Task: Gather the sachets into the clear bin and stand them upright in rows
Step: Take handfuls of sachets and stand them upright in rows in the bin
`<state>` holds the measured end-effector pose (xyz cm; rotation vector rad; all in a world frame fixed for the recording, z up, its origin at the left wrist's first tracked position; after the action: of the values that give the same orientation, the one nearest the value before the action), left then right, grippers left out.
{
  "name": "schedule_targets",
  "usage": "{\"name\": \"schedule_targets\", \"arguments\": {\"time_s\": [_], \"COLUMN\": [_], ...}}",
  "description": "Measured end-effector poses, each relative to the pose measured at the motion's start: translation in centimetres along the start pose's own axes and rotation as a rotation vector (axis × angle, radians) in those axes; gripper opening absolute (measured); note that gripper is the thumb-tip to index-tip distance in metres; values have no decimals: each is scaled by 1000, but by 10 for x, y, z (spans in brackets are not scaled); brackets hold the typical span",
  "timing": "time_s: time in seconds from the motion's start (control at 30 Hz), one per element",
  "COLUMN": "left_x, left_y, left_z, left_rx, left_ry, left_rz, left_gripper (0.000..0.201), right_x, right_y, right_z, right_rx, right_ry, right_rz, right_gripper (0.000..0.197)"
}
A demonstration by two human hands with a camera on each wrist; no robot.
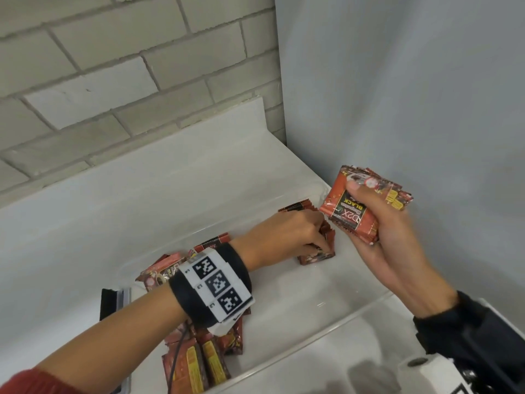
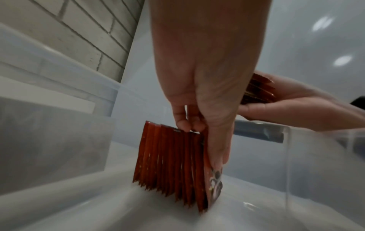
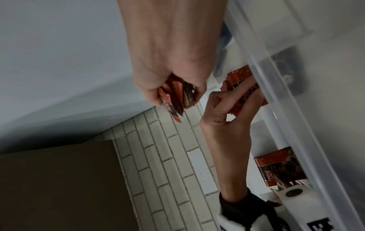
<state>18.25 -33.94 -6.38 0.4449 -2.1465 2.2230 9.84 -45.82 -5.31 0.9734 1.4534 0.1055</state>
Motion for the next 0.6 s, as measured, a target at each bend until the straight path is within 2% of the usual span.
{"name": "schedule_targets", "arguments": {"time_s": [0.17, 0.4, 0.6], "left_x": [-4, -6, -12], "left_y": [11, 20, 17], "left_z": [1, 2, 1], "left_rx": [63, 86, 80], "left_ry": [28, 24, 10], "left_rz": [25, 34, -95], "left_gripper": [19, 11, 23], "right_x": [1, 0, 0], "right_y": [1, 2, 2], "right_z": [0, -2, -2], "right_rx": [-25, -50, -48], "right_ry": [-6, -5, -5], "right_rz": [8, 4, -10], "right_gripper": [26, 22, 27]}}
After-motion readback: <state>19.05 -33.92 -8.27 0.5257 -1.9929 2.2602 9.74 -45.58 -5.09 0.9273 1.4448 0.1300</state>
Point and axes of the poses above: each hand's wrist, its own z-axis towards the middle knuckle, its own y-axis out of the palm, x = y × z, the point moved 2 cm from there along z, towards the middle knuckle, and after that the axes turned 4 degrees about -y, right-handed, at the moved point
